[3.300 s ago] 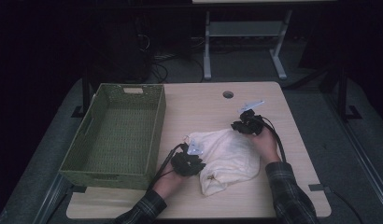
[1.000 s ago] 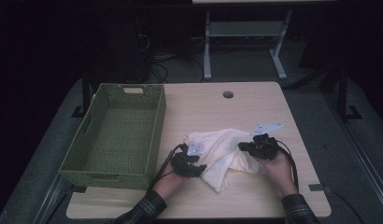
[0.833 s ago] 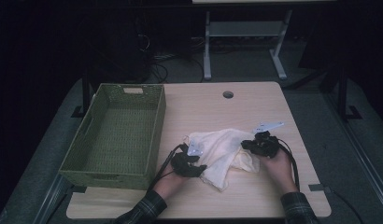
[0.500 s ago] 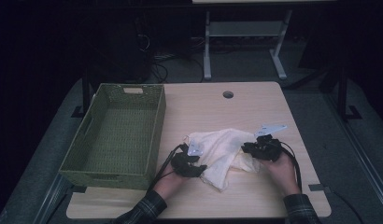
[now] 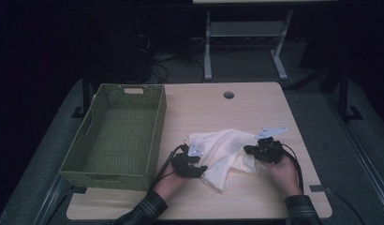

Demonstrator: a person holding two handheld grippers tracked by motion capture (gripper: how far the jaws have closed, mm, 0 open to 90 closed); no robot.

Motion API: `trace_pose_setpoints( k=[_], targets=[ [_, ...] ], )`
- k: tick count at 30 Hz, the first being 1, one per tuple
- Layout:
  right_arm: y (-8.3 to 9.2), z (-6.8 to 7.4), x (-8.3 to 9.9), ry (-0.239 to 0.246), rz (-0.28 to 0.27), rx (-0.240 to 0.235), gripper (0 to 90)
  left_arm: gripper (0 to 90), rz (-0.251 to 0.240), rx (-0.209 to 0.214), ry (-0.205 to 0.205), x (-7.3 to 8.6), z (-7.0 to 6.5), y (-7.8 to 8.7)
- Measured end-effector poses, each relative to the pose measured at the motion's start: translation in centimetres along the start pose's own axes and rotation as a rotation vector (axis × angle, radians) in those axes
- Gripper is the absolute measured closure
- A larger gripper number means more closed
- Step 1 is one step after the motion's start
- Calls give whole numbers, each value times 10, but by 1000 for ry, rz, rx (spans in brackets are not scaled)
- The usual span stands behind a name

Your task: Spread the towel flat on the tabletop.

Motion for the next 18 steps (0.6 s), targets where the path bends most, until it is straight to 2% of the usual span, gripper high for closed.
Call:
trace_pose_setpoints(
  k=[9, 12, 15, 18],
  targets=[
    [43, 15, 24, 2, -44, -39, 875, 535, 2, -3, -2, 0, 0, 0],
    [60, 17, 36, 4, -53, -17, 876, 535, 2, -6, -3, 0, 0, 0],
    [78, 13, 50, -27, -70, 14, 876, 533, 2, -7, -2, 0, 0, 0],
    [87, 8, 58, -44, -80, 42, 876, 532, -2, -7, -3, -1, 0, 0]
  ],
)
Point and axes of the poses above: each handheld gripper's, and its own axes: y roughly backward along the jaws, x roughly out of its underside, z roughly to its left, the point moved 3 cm from there along -y, roughly forward along the jaws, and after that the axes turned 1 degree about y, right-handed, at the moved point
